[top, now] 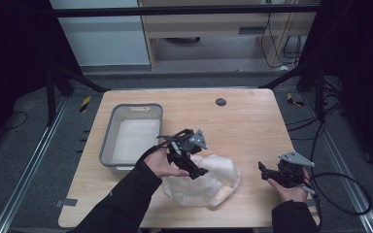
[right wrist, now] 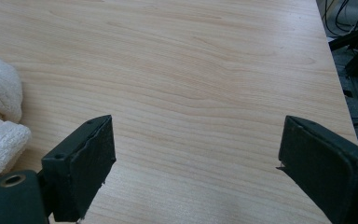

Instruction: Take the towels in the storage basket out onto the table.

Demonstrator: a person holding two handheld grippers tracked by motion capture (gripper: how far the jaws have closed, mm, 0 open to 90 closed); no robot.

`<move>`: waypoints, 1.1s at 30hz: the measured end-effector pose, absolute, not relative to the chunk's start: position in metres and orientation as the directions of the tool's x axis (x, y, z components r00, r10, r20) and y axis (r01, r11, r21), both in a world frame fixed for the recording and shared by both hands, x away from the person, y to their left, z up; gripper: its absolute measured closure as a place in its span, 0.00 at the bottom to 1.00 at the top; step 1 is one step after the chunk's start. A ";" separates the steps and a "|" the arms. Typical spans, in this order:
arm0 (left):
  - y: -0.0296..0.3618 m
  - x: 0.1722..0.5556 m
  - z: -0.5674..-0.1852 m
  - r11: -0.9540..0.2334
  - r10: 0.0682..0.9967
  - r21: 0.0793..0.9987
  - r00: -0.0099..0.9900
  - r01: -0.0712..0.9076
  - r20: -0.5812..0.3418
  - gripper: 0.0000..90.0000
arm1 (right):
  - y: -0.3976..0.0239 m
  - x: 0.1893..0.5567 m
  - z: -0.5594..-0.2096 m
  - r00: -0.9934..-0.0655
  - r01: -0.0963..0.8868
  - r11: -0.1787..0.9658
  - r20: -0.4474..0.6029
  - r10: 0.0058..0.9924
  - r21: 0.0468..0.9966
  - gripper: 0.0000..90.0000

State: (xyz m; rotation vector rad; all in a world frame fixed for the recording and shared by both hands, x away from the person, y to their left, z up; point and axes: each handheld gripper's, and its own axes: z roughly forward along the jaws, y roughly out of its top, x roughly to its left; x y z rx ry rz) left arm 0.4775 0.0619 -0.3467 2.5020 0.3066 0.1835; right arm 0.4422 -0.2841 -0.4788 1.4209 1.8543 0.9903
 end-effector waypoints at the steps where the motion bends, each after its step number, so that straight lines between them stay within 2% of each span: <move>1: 0.068 0.477 -0.344 -0.782 0.276 0.595 0.959 0.187 0.062 0.22 | -0.284 0.442 -0.479 -0.252 0.524 0.151 -0.017 0.968 0.838 0.12; 6: 0.106 0.471 -0.337 -0.706 0.398 0.659 0.915 0.262 0.062 0.21 | -0.284 0.442 -0.479 -0.253 0.521 0.152 -0.018 0.967 0.840 0.12; 10: 0.127 0.466 -0.337 -0.665 0.454 0.687 0.889 0.294 0.058 0.22 | -0.284 0.442 -0.479 -0.255 0.521 0.152 -0.017 0.967 0.840 0.12; 16: 0.171 0.455 -0.336 -0.541 0.579 0.764 0.814 0.351 0.037 0.22 | -0.283 0.441 -0.479 -0.256 0.522 0.151 -0.015 0.966 0.840 0.12; 28: 0.254 0.434 -0.352 -0.299 0.808 0.872 0.589 0.387 0.015 0.25 | -0.282 0.440 -0.479 -0.262 0.524 0.146 -0.005 0.965 0.839 0.12; 31: 0.268 0.431 -0.360 -0.283 0.842 0.874 0.539 0.394 0.029 0.25 | -0.282 0.440 -0.479 -0.261 0.524 0.146 -0.005 0.965 0.839 0.12; 33: 0.282 0.428 -0.367 -0.216 0.862 0.885 0.506 0.412 -0.025 0.25 | -0.283 0.440 -0.479 -0.261 0.522 0.148 -0.008 0.965 0.840 0.12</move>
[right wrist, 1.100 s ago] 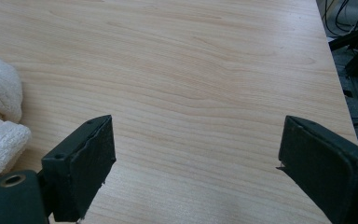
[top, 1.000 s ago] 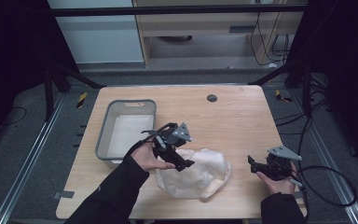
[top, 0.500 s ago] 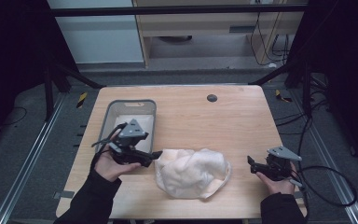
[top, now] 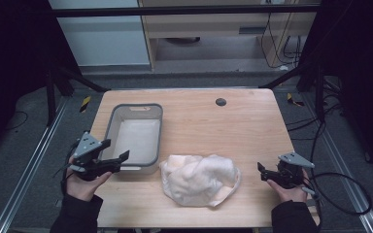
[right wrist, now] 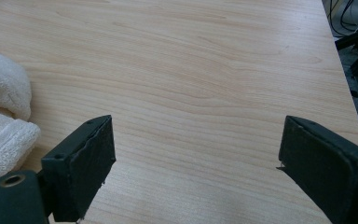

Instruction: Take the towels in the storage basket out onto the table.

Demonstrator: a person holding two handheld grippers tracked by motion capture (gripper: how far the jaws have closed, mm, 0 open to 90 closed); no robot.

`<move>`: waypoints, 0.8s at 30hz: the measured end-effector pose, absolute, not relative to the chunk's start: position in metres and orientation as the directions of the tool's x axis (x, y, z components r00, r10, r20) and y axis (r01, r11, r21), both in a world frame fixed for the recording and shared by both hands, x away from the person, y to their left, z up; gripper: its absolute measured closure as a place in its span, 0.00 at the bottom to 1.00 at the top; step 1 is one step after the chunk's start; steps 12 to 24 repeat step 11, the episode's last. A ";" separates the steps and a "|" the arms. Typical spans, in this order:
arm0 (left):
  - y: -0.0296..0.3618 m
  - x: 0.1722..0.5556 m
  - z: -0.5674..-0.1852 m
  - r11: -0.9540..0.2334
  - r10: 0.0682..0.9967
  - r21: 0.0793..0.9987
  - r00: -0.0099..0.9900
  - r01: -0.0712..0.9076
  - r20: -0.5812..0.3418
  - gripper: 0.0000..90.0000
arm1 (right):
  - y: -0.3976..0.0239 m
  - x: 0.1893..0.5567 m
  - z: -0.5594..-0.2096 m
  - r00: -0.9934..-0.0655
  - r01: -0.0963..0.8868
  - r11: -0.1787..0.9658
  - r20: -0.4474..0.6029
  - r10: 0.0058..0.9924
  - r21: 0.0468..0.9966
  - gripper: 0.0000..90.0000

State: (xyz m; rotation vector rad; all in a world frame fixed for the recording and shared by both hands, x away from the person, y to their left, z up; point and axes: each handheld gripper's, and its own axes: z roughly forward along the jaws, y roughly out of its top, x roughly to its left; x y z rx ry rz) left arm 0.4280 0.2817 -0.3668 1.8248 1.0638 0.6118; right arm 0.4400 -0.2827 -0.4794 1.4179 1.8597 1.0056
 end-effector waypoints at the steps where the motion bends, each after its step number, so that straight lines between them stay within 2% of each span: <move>1: 0.288 0.427 -0.370 -0.196 0.869 0.887 0.493 0.417 -0.040 0.25 | -0.282 0.440 -0.480 -0.260 0.528 0.144 -0.002 0.966 0.837 0.12; 10: 0.320 0.425 -0.383 -0.132 0.931 0.891 0.364 0.434 -0.039 0.24 | -0.283 0.439 -0.479 -0.264 0.520 0.154 -0.013 0.964 0.840 0.12; 24: 0.322 0.425 -0.385 -0.127 0.932 0.890 0.359 0.437 -0.043 0.24 | -0.283 0.438 -0.479 -0.264 0.522 0.150 -0.008 0.965 0.840 0.12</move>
